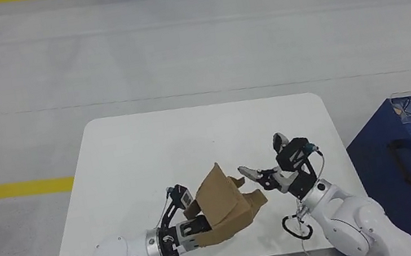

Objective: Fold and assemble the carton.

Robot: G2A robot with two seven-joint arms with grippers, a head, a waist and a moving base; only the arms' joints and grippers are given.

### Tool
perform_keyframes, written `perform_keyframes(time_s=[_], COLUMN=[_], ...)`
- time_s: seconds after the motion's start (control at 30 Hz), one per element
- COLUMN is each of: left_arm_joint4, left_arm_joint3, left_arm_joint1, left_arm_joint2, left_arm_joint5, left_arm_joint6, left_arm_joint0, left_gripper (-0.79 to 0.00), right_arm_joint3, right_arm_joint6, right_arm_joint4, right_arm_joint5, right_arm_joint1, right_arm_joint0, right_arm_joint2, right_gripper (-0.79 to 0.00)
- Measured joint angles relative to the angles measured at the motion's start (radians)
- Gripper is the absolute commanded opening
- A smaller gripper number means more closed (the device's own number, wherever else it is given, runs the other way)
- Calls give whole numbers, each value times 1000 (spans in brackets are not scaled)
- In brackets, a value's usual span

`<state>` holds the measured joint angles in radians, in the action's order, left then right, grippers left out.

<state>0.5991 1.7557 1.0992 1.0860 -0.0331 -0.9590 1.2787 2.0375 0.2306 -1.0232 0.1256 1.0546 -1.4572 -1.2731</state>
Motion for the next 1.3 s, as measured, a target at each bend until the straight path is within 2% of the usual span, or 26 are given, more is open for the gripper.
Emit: perform_keyframes(time_s=[0.33, 0.8, 1.1, 1.3], left_arm_joint4=[32, 42, 65, 108], left_arm_joint3=[-15, -22, -28, -34], left_arm_joint1=[1, 5, 6, 6], left_arm_joint2=[14, 9, 19, 36], left_arm_joint5=[-16, -44, -46, -46], left_arm_joint6=[21, 41, 34, 27], left_arm_joint0=[0, -13, -15, -14], left_gripper=[-785, -785, -785, -785], right_arm_joint3=[34, 53, 36, -21], right_arm_joint6=[50, 62, 47, 143], right_arm_joint4=[-2, -20, 91, 232], right_arm_joint5=[32, 24, 13, 74], right_arm_joint1=[6, 16, 14, 8], right_arm_joint0=[-11, -23, -50, -69], right_arm_joint2=[25, 52, -71, -140], right_gripper=[0, 0, 0, 0])
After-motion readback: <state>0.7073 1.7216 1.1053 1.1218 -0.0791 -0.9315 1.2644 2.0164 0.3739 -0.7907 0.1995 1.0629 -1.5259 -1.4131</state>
